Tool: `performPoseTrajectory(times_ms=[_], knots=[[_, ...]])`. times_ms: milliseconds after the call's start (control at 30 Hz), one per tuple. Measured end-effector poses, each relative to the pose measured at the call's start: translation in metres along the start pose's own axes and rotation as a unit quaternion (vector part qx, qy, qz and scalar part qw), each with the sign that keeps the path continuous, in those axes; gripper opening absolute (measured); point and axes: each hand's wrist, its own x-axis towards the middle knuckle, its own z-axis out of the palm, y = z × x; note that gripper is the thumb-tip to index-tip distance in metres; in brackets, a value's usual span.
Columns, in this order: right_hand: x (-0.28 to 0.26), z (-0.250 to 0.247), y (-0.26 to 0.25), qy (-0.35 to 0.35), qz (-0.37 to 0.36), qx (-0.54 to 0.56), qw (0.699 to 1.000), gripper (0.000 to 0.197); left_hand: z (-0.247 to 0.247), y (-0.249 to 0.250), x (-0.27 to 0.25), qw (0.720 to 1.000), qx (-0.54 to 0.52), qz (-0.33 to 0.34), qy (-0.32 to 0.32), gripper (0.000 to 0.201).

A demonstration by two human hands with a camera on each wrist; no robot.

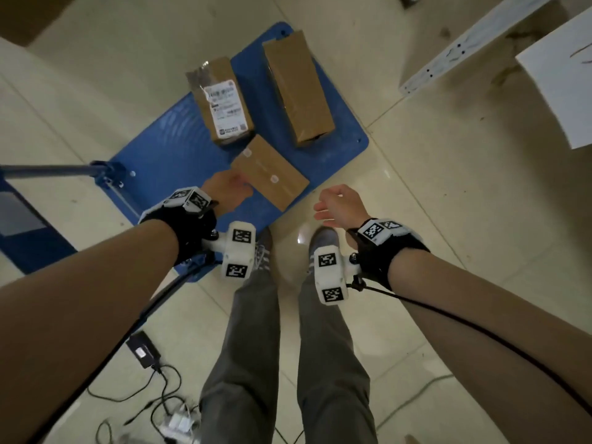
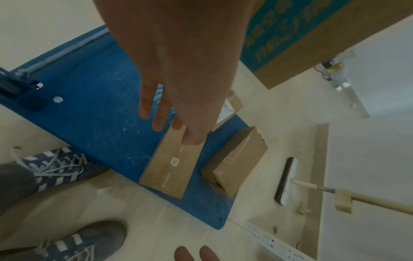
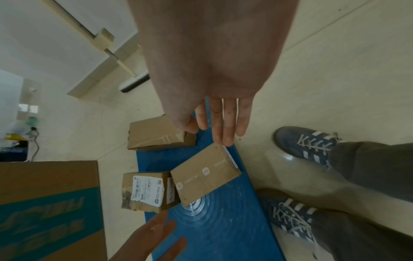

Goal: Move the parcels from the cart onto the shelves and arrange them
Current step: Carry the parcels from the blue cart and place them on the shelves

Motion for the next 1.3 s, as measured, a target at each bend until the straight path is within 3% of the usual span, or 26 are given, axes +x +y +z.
performPoseTrajectory(times_ms=[200, 500, 667, 733, 833, 933, 1100, 1133, 1233, 1300], knots=[[0.029, 0.03, 0.02, -0.002, 0.032, 0.026, 0.999, 0.016, 0.019, -0.034, 0.042, 0.997, -0.08, -0.012, 0.018, 0.047], [0.065, 0.057, 0.031, -0.029, 0.118, 0.085, 0.989, 0.011, 0.023, -0.058, 0.099, 0.989, -0.129, -0.046, 0.054, 0.068], [0.082, 0.071, 0.03, -0.051, 0.13, 0.113, 0.984, 0.026, 0.022, -0.071, 0.13, 0.986, -0.157, -0.049, 0.025, 0.083], [0.085, 0.077, 0.028, -0.064, 0.136, 0.125, 0.981, 0.009, 0.023, -0.077, 0.142, 0.984, -0.169, -0.047, 0.012, 0.084], [0.089, 0.084, 0.028, -0.074, 0.141, 0.139, 0.977, 0.006, 0.027, -0.082, 0.153, 0.984, -0.168, -0.057, -0.009, 0.093], [0.093, 0.088, 0.03, -0.088, 0.143, 0.153, 0.974, 0.028, 0.032, -0.084, 0.156, 0.975, -0.211, -0.067, -0.023, 0.111], [0.092, 0.086, 0.035, -0.074, 0.162, 0.144, 0.973, 0.034, 0.037, -0.091, 0.159, 0.98, -0.18, -0.087, -0.005, 0.101], [0.091, 0.084, 0.035, -0.074, 0.165, 0.143, 0.973, 0.031, 0.035, -0.089, 0.157, 0.98, -0.178, -0.095, -0.002, 0.092], [0.093, 0.076, 0.038, -0.083, 0.18, 0.139, 0.97, 0.02, 0.034, -0.088, 0.159, 0.971, -0.212, -0.104, 0.025, 0.036], [0.094, 0.071, 0.04, -0.089, 0.192, 0.139, 0.967, 0.013, 0.034, -0.083, 0.155, 0.971, -0.218, -0.085, 0.051, 0.026]])
